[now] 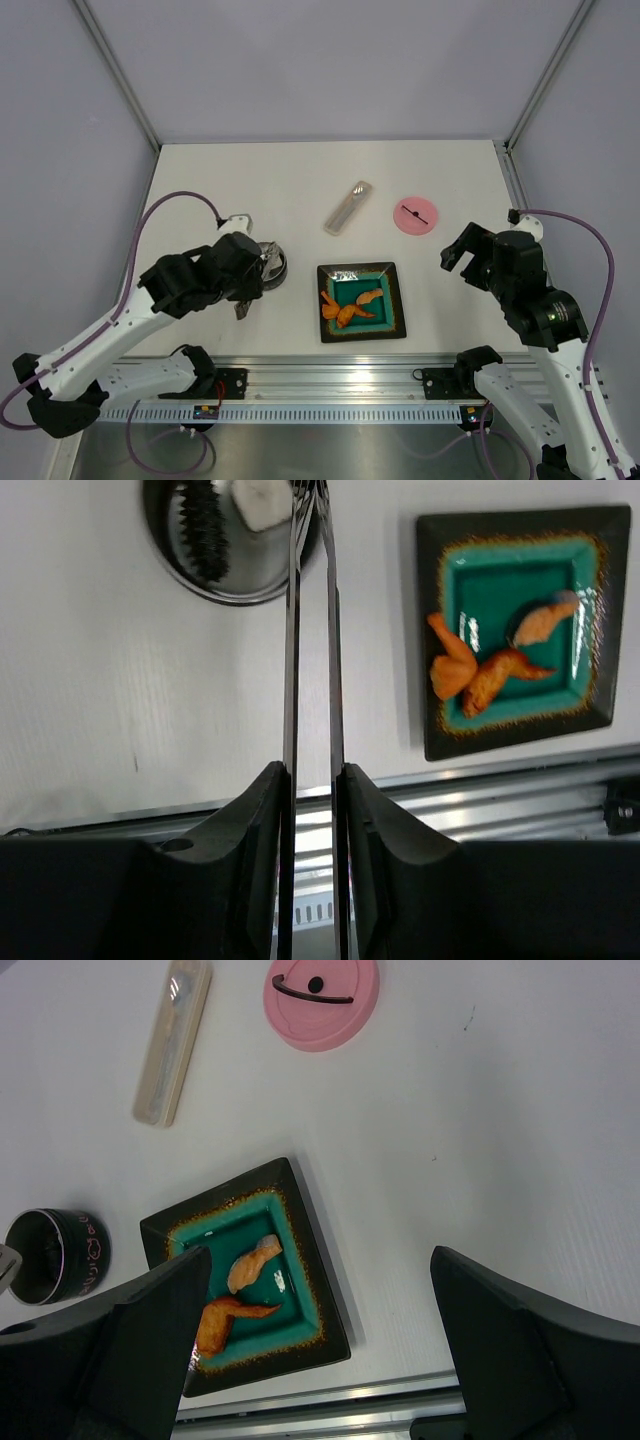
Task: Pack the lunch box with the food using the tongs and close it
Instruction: Place the fake food in the packing box, then pick up the fake food from the plate.
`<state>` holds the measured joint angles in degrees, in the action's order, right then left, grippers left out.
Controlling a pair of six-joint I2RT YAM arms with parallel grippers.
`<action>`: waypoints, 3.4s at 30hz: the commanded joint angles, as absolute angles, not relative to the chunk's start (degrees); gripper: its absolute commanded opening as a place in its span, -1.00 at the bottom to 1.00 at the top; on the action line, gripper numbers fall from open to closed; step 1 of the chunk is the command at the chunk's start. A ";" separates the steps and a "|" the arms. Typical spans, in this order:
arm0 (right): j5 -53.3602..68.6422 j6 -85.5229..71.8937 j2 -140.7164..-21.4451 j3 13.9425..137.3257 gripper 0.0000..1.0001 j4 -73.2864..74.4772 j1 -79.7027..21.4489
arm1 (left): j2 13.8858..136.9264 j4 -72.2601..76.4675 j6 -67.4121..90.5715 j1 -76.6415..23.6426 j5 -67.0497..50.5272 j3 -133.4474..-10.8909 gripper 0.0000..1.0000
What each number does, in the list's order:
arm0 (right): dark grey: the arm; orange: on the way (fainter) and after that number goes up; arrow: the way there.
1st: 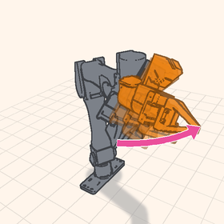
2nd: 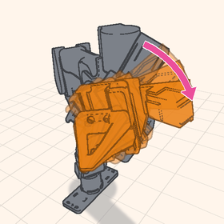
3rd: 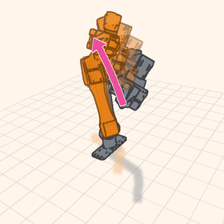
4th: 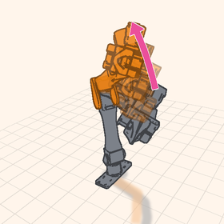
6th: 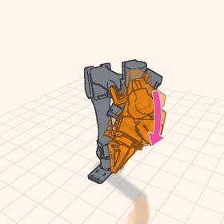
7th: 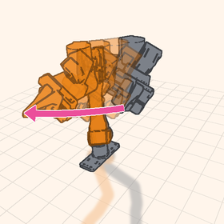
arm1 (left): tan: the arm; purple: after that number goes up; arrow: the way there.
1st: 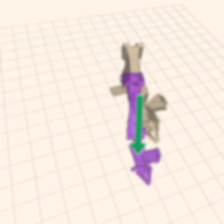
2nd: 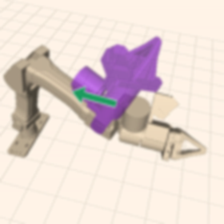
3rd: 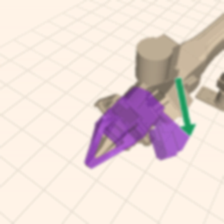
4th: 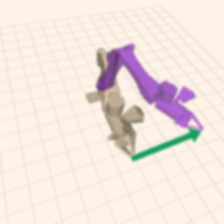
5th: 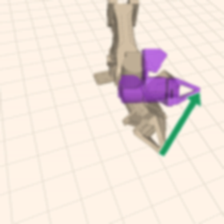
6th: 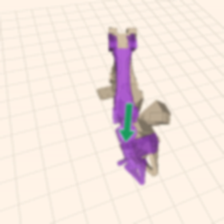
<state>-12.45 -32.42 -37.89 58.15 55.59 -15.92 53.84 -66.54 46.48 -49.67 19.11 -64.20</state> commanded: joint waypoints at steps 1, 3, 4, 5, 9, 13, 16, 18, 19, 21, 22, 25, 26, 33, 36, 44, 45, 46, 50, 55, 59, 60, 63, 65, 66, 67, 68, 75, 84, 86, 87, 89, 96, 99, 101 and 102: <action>-12.83 -32.52 -37.88 58.09 0.99 54.75 -15.91 | 57.12 -63.64 47.11 -56.85 21.88 -68.54 -0.42; -13.18 -32.61 -37.71 58.18 0.99 55.10 -15.91 | 59.75 -61.71 46.24 -61.49 21.36 -69.34 -0.42; -13.27 -32.52 -37.71 58.10 0.99 55.19 -16.00 | 60.55 -60.74 45.71 -62.83 19.79 -69.69 -0.42; -13.36 -32.61 -37.53 58.18 0.99 55.28 -15.91 | 61.43 -59.86 45.18 -63.97 19.08 -70.22 -0.42; -13.62 -32.52 -37.09 58.36 0.99 55.98 -15.91 | 66.52 -57.92 42.19 -69.68 17.58 -72.15 -0.37; -13.80 -32.61 -36.74 58.53 0.99 56.42 -15.91 | 71.18 -59.06 39.03 -72.68 17.49 -75.14 -0.18; -13.62 -32.78 -36.48 58.54 0.99 56.51 -15.91 | 73.65 -59.41 37.36 -74.53 16.62 -77.25 -0.05; -13.71 -32.78 -36.47 58.45 0.99 56.51 -15.91 | 75.23 -59.94 36.57 -75.67 16.17 -78.48 -0.02; -13.62 -32.78 -36.39 58.36 0.99 56.51 -15.91 | 75.84 -60.03 36.21 -76.02 15.65 -78.75 -0.02; -13.54 -32.78 -36.30 58.18 0.99 56.51 -16.00 | 77.60 -60.99 35.69 -76.99 15.12 -79.54 -0.01; -13.62 -32.78 -36.30 58.27 0.99 56.60 -15.91 | 78.22 -61.52 35.16 -77.25 14.77 -80.24 0.04; -13.45 -32.78 -36.30 58.18 0.99 56.43 -15.91 | 79.98 -62.67 34.89 -78.31 14.85 -81.30 0.06; -13.53 -32.78 -36.30 58.18 0.99 56.43 -16.00 | 80.24 -63.01 34.89 -78.40 14.85 -81.47 0.06; -13.27 -32.78 -36.30 58.01 0.99 56.16 -15.91 | 82.44 -66.00 35.24 -79.36 16.61 -83.23 0.10; -12.92 -32.87 -36.56 58.01 0.99 55.90 -15.91 | 82.35 -66.97 35.94 -79.45 17.31 -83.50 0.10; -12.22 -32.87 -37.35 57.92 0.99 55.02 -15.91 | 82.18 -70.57 38.49 -79.45 20.21 -83.41 0.09; -12.13 -32.87 -37.35 57.83 0.99 55.02 -15.91 | 82.61 -70.84 38.84 -79.37 20.39 -83.23 0.08; -12.13 -32.87 -37.27 57.75 0.99 55.02 -15.91 | 82.62 -71.27 39.02 -79.45 20.39 -83.15 0.06; -12.22 -32.96 -36.83 57.57 0.99 55.20 -15.91 | 81.74 -73.04 40.51 -79.37 21.80 -82.18 -0.03; -12.13 -33.22 -36.56 56.87 0.99 55.02 -15.91 | 79.11 -72.68 41.39 -79.45 20.74 -80.25 -0.03; -11.60 -33.57 -36.65 56.60 0.99 54.67 -15.91 | 79.01 -72.42 41.84 -79.45 19.87 -78.93 -0.11; -11.43 -33.57 -36.65 56.69 0.99 54.67 -15.91 | 79.01 -72.33 41.84 -79.37 19.52 -78.75 -0.13; -11.60 -33.49 -36.65 56.86 0.99 54.84 -15.91 | 78.93 -72.68 42.10 -79.37 19.51 -78.05 -0.14; -11.69 -33.57 -36.48 56.87 0.99 54.93 -15.91 | 78.93 -72.69 42.19 -79.37 19.43 -77.78 -0.14; -11.60 -33.57 -36.47 56.78 0.99 55.02 -15.91 | 79.01 -72.60 42.19 -79.37 19.34 -77.78 -0.14; -11.60 -33.66 -36.47 56.78 0.99 54.85 -16.00 | 79.10 -72.34 42.10 -79.37 19.16 -77.70 -0.14; -11.60 -33.66 -36.47 56.60 0.99 54.84 -15.91 | 79.54 -72.25 41.84 -79.37 18.81 -77.61 -0.13; -11.69 -33.75 -36.04 56.60 0.99 55.11 -15.91 | 81.38 -70.93 41.13 -79.45 18.11 -76.90 -0.10; -11.78 -33.57 -35.86 56.69 0.99 55.28 -15.91 | 84.64 -68.73 39.82 -78.93 17.49 -77.43 0.00; -12.04 -33.57 -35.77 56.78 0.99 55.46 -16.00 | 85.60 -68.55 39.47 -79.01 17.32 -77.96 0.07; -12.04 -33.57 -35.60 56.78 0.99 55.55 -15.91 | 85.87 -68.38 39.38 -79.01 17.31 -78.13 0.08; -12.13 -33.57 -35.51 56.78 0.99 55.63 -15.91 | 86.39 -68.12 39.03 -78.93 17.23 -78.48 0.11; -12.13 -33.57 -35.51 56.78 0.99 55.63 -15.91 | 87.10 -69.08 39.37 -78.93 17.05 -79.45 0.10; -12.04 -33.57 -35.59 56.78 0.99 55.63 -15.91 | 86.84 -70.22 40.08 -79.01 17.05 -79.72 0.09; -12.04 -33.57 -35.68 56.69 0.99 55.55 -15.91 | 86.40 -70.84 40.52 -79.01 16.96 -79.89 0.09; -12.04 -33.57 -35.60 56.60 0.99 55.55 -15.91 | 85.96 -71.45 40.60 -79.01 16.96 -79.98 0.10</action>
